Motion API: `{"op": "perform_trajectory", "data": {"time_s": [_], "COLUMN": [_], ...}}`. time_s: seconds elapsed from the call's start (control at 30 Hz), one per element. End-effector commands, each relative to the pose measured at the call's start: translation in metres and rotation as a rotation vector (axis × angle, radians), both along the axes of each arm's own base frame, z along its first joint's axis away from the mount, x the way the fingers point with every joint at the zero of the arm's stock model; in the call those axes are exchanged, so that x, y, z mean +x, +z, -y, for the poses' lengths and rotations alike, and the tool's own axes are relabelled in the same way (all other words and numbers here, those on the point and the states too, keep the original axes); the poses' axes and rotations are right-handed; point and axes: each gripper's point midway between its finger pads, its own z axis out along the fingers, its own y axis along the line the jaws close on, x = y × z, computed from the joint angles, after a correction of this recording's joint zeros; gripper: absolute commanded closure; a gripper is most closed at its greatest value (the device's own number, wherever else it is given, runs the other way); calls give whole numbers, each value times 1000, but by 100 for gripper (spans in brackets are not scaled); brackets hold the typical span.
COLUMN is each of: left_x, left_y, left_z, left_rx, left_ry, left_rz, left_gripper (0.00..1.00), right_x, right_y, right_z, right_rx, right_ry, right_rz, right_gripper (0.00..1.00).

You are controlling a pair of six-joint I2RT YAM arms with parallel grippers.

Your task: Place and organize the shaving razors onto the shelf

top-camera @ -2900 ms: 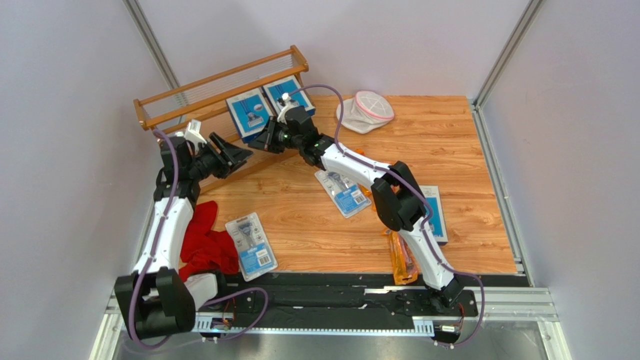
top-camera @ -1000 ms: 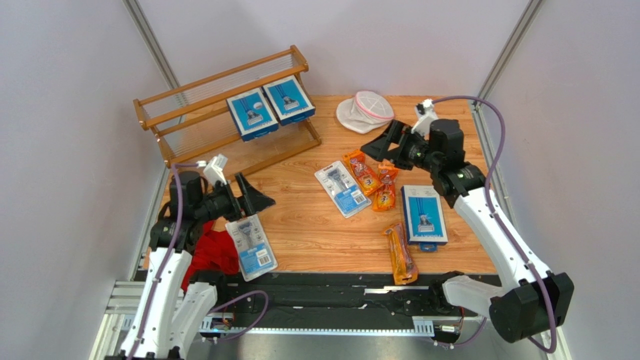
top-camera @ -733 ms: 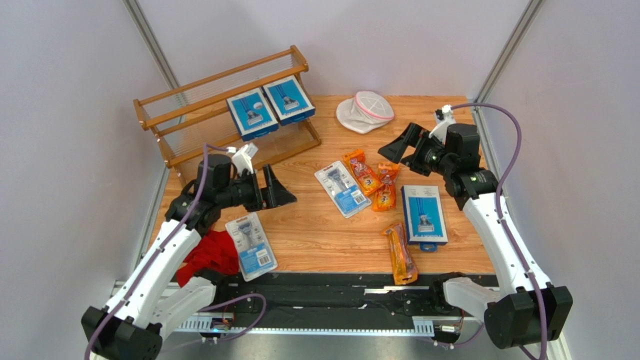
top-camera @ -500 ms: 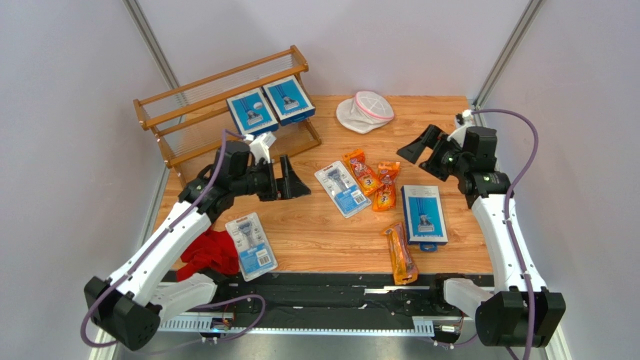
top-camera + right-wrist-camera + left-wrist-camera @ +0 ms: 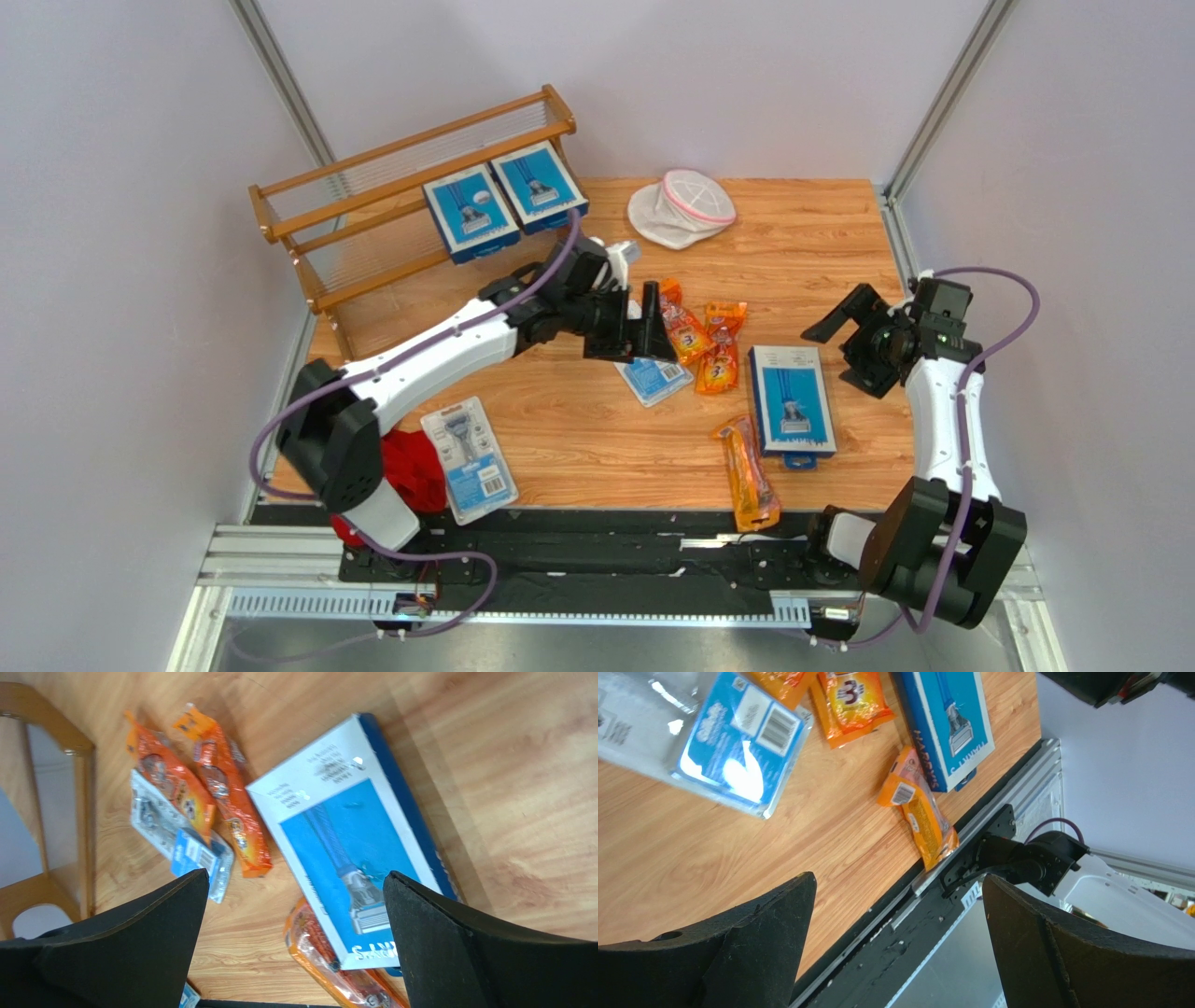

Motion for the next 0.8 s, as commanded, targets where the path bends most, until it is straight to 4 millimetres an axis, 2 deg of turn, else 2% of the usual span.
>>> {"op": "perform_trajectory", "data": {"time_s": [0.0,0.17,0.4,0.53,0.77], "left_x": [8,7,0,-4,-11], "left_y": [9,1,-8,-14,-38], "left_z": [38,54,53,48,43], "left_rx": [-50,-62,-54,-45,-18], "left_ry": [-45,-69,-81,-81,-70], "left_rz": [-2,-36,-54,-63,-121], "left_gripper": [4,4,4,4,4], "right_x": [-17,-24,-28,-29,-25], "right_y": [-28,-49,-73,-91,-88], "right_z": [10,22,28,15,-10], "right_rx": [-44,-81,-72,9,64], "right_ry": [-22,-45,-89,-52,53], "right_rz": [-92,-171,-239,-275,-263], "right_gripper": [0,0,1,4,7]}}
